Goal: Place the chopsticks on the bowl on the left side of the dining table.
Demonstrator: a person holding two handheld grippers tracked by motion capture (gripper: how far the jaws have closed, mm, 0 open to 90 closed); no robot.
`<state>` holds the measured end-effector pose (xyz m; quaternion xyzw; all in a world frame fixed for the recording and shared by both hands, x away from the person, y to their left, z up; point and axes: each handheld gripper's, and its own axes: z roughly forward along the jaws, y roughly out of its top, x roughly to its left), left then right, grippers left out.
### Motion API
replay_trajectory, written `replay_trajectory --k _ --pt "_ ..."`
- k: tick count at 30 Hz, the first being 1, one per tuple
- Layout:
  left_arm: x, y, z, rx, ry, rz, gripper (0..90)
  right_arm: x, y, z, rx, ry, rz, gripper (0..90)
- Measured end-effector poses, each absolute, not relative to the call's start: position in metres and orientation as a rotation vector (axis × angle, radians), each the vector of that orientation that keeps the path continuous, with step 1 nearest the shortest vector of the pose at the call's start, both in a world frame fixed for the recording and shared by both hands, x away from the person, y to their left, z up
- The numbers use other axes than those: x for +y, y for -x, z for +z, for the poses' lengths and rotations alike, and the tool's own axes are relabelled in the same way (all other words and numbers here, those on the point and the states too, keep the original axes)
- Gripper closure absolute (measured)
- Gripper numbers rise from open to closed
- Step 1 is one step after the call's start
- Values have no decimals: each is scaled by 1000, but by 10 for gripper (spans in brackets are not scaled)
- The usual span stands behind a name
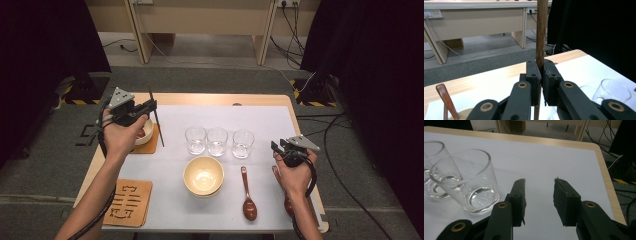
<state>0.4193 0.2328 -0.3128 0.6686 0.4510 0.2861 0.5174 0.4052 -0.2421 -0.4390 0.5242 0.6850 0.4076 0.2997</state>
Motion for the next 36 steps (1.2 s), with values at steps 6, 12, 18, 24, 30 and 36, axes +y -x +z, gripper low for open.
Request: replay_trajectory --k 6,12,18,24,30,36 --pt "240 -411 -313 1085 -1603 691 834 -241 -404 -440 1818 -1395 1081 623" --pt "249 -399 -319 1100 -1607 685 835 -241 -403 -442 1825 -1386 1080 624" --pt "260 -390 -323 1118 -1604 686 834 -240 -403 -442 1826 -1386 1080 625" --pt "268 -380 -326 1121 -1610 689 834 -240 -402 -440 1823 -1381 1080 625" --pt "276 -371 -329 1134 -1602 690 835 -240 -402 -440 1823 -1380 1080 626" --pt "283 -363 -331 1140 -1602 697 834 -240 -402 -440 1821 -1383 1083 627"
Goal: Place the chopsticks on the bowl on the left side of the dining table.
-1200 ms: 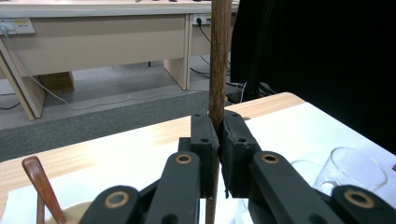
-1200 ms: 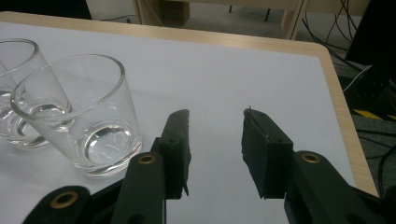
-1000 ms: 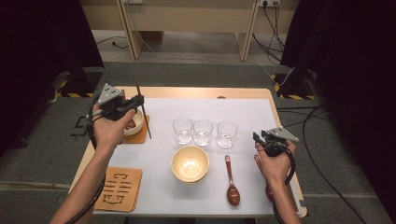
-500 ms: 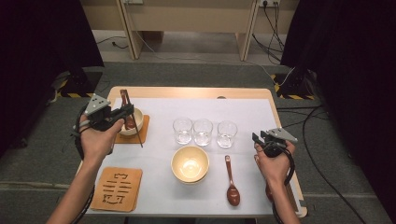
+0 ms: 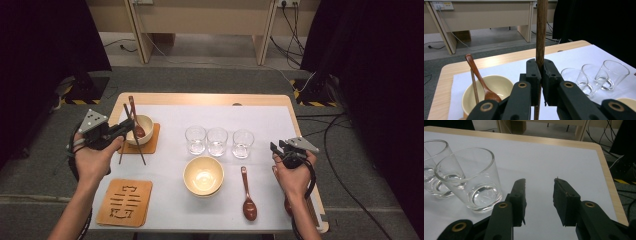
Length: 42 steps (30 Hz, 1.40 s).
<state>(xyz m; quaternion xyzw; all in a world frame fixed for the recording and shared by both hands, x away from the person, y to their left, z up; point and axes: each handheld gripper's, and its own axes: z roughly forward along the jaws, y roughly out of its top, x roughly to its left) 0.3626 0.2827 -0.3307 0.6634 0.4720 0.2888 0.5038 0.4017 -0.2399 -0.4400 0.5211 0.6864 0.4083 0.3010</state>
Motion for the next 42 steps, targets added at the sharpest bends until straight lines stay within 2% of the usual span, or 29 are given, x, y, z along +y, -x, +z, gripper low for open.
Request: replay_trajectory --k 42 --pt "335 -289 -347 1217 -1591 761 835 -242 -401 -442 1816 -1391 1074 636"
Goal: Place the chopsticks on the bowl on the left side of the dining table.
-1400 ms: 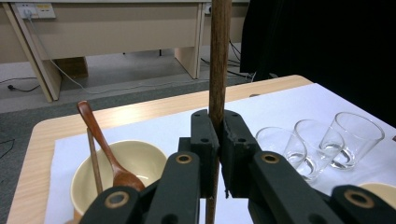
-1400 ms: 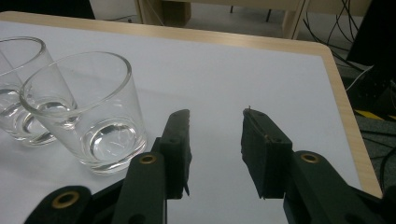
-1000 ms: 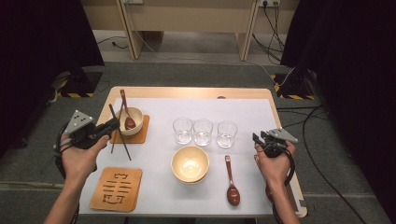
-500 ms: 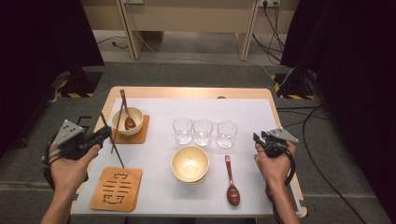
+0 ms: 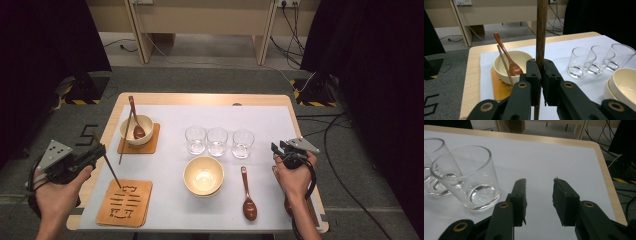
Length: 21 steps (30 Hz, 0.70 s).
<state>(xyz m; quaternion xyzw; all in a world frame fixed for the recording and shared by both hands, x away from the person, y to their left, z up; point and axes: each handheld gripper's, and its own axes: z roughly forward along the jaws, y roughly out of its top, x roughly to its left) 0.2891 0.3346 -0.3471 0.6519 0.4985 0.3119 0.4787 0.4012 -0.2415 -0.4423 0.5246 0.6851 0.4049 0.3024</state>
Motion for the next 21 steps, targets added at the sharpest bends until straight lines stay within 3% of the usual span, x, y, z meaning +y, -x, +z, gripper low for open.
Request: replay_trajectory --k 21 --pt "350 -315 -350 1258 -1573 818 835 -241 -400 -442 1814 -1389 1078 637"
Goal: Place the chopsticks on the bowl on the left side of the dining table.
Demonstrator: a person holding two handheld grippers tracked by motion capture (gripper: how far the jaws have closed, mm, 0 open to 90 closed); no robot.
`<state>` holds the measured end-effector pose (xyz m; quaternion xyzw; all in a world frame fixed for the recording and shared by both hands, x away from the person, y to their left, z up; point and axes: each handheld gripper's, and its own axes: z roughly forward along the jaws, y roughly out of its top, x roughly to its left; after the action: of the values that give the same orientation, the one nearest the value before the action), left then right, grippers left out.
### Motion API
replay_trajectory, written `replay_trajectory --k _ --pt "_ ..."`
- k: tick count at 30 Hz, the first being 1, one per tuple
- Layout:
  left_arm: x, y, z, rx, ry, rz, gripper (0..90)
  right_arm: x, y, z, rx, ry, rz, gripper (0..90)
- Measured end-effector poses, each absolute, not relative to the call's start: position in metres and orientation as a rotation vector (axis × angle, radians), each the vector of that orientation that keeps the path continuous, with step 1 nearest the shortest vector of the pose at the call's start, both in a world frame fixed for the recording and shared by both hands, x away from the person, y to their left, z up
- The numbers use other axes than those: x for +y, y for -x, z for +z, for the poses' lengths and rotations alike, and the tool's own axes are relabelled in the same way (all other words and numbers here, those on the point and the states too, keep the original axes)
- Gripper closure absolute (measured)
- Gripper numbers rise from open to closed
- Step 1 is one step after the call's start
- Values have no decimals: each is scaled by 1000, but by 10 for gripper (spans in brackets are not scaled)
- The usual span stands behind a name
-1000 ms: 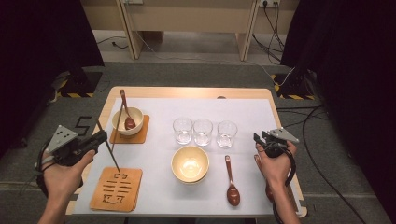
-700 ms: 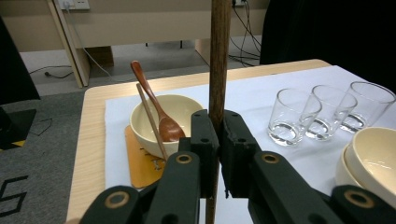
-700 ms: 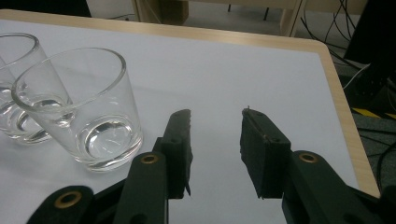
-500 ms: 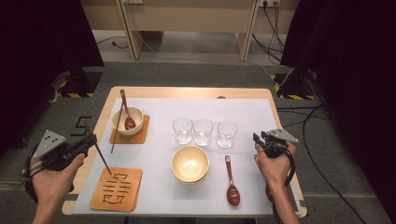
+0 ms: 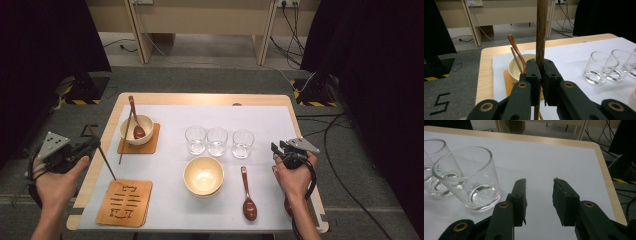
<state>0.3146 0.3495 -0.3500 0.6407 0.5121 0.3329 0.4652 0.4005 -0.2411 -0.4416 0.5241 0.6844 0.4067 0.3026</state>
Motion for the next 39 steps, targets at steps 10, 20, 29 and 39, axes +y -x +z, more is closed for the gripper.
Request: replay_trajectory --k 10,20,29,39 --pt "356 -335 -355 1282 -1563 813 835 -241 -400 -443 1815 -1393 1077 637" --pt "357 -354 -355 1292 -1569 807 835 -240 -400 -443 1822 -1386 1076 637" --pt "351 -379 -359 1299 -1601 775 835 -241 -400 -443 1823 -1389 1077 637" --pt "347 -405 -361 1324 -1632 751 835 -242 -400 -443 1819 -1391 1077 637"
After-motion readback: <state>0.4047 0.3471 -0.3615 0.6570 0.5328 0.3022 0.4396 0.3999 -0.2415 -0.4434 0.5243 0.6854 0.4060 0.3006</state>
